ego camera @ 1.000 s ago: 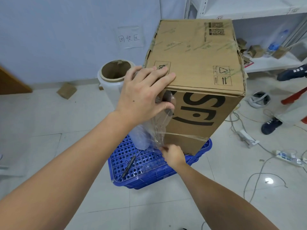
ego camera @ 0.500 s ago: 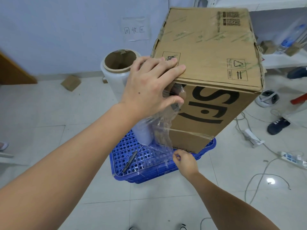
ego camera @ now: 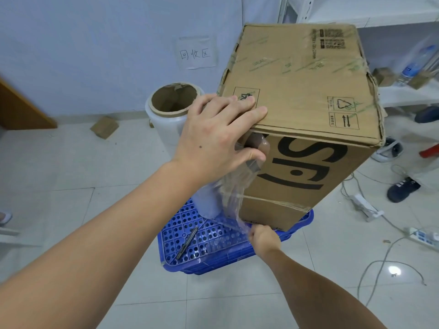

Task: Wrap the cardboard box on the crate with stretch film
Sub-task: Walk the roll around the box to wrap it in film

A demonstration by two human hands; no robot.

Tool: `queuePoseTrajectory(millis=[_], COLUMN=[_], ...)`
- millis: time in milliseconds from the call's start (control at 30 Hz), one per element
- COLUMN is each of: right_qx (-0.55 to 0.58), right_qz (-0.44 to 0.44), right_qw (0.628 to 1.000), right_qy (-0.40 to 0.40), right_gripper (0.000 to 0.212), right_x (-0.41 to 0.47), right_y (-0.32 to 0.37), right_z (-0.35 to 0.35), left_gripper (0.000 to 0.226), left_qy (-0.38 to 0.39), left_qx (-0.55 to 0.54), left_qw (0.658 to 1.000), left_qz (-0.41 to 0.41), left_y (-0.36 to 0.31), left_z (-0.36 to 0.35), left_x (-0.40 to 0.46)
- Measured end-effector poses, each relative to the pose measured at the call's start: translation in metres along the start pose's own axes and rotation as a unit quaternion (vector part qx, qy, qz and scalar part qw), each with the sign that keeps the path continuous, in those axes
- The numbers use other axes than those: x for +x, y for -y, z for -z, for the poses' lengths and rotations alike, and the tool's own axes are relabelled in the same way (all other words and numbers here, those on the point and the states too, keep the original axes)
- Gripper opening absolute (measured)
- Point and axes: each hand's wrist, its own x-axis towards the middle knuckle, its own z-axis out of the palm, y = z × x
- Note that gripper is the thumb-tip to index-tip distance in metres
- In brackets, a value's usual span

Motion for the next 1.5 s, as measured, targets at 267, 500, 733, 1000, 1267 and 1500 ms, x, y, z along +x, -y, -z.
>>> queuePoseTrajectory(millis=[267, 500, 733, 1000, 1267, 1500], right_qx=[0.023, 0.065, -0.064, -0.165, -0.15, -0.152], right_qz=[-0.001, 0.257, 0.311, 0.137, 0.12, 0.205], right_qw=[1.0, 0.953, 0.771, 0.844, 0.875, 0.886], right_qy=[-0.004, -0.148, -0.552, -0.491, -0.444, -0.387], right_gripper=[0.025, 0.02, 0.05, 0.079, 0.069, 0.061], right_x=[-0.034, -0.15, -0.202, -0.177, -0.191, -0.18], right_y=[-0.016, 0.038, 0.084, 0.096, 0.116, 0.131], right_z=[0.008, 0.106, 0.255, 0.276, 0.289, 0.301], left_gripper=[0.071, 0.071, 0.065, 0.069, 0.09, 0.067], left_qy=[0.0, 0.078, 0.128, 0.294, 0.38, 0.34], left_qx=[-0.009, -0.017, -0.001, -0.084, -0.071, -0.093], left_qw=[1.0, 0.997, 0.992, 0.952, 0.918, 0.916], left_qz=[0.005, 0.009, 0.005, 0.02, -0.088, -0.193], left_y=[-0.002, -0.005, -0.004, 0.004, 0.065, 0.076], left_z=[0.002, 0.022, 0.03, 0.053, 0.082, 0.06], left_x=[-0.001, 0.016, 0.032, 0.07, 0.062, 0.076])
